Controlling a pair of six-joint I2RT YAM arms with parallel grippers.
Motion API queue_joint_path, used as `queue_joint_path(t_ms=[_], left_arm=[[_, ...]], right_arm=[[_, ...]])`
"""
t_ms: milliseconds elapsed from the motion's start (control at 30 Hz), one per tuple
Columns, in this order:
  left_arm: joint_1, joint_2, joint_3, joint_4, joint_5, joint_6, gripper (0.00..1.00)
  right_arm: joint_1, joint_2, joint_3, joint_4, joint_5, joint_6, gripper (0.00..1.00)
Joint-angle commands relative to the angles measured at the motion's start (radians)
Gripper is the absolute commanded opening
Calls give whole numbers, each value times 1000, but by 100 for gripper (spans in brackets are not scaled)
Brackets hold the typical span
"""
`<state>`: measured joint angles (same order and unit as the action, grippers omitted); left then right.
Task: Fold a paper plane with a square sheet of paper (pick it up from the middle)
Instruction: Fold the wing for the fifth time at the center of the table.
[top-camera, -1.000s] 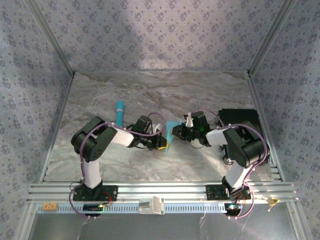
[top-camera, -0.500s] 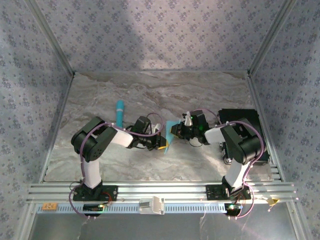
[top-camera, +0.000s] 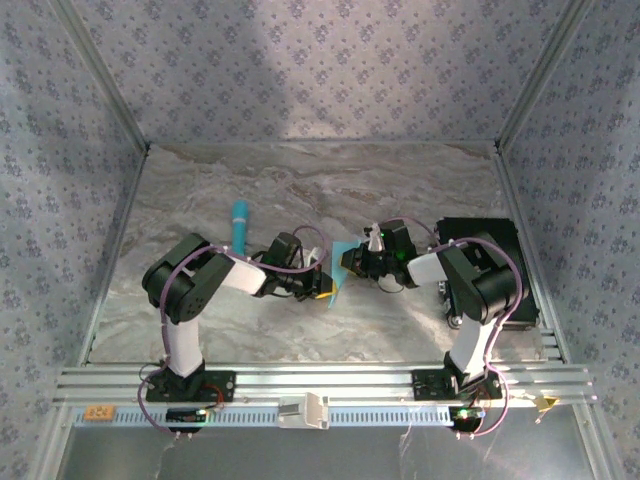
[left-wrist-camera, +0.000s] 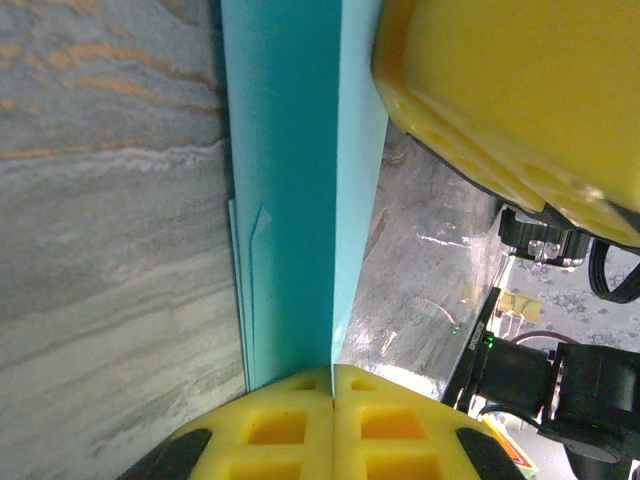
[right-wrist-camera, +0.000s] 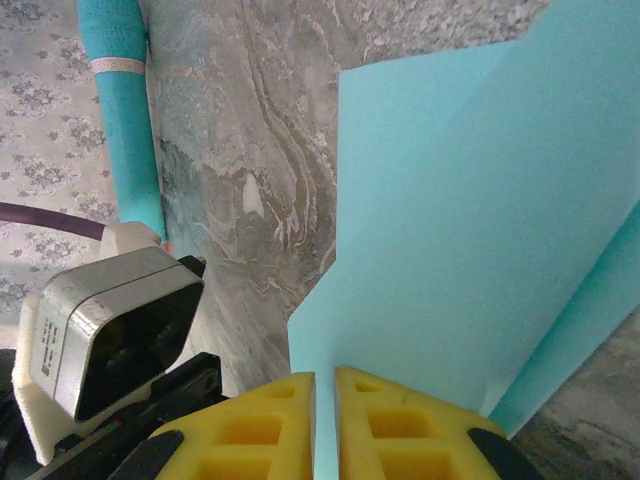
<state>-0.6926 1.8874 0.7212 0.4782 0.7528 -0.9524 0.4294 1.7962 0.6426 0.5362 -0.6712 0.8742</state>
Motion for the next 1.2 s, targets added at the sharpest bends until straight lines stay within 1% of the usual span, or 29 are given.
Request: queue_joint_path(t_ms=[0,200,367,467,500,533,600,700,800,933,1167], left_arm=[[20,44,-18,-81,-59,4,0],[19,44,-18,-87,-64,6,0],[20,35,-20,-90,-65,12,0],[20,18,-17,-102,-66,25,1],[19,10,-15,-106,-64,30,3],[17,1,-13,-107,-58,35,6],[12,-15,1,-126,-50,46,16],[2,-45,25,-172,-57,71,18],[-4,-63,43,-198,-52,83,17],[-7,-62,50,-205,-26,92,10],[-9,-56,47,-213,29,111,3]], right_arm=[[-7,23,23,1,-10,1,14],[-4,44,38,-74,21,-12,13],[5,58,69,-221,72,-44,12],[10,58,73,-275,108,-59,11],[10,61,72,-278,108,-61,11],[11,64,71,-279,108,-60,11],[12,69,72,-286,110,-61,11],[16,72,78,-300,117,-64,11],[19,74,79,-308,123,-67,11],[20,78,80,-314,129,-67,11],[24,80,87,-337,146,-73,11]])
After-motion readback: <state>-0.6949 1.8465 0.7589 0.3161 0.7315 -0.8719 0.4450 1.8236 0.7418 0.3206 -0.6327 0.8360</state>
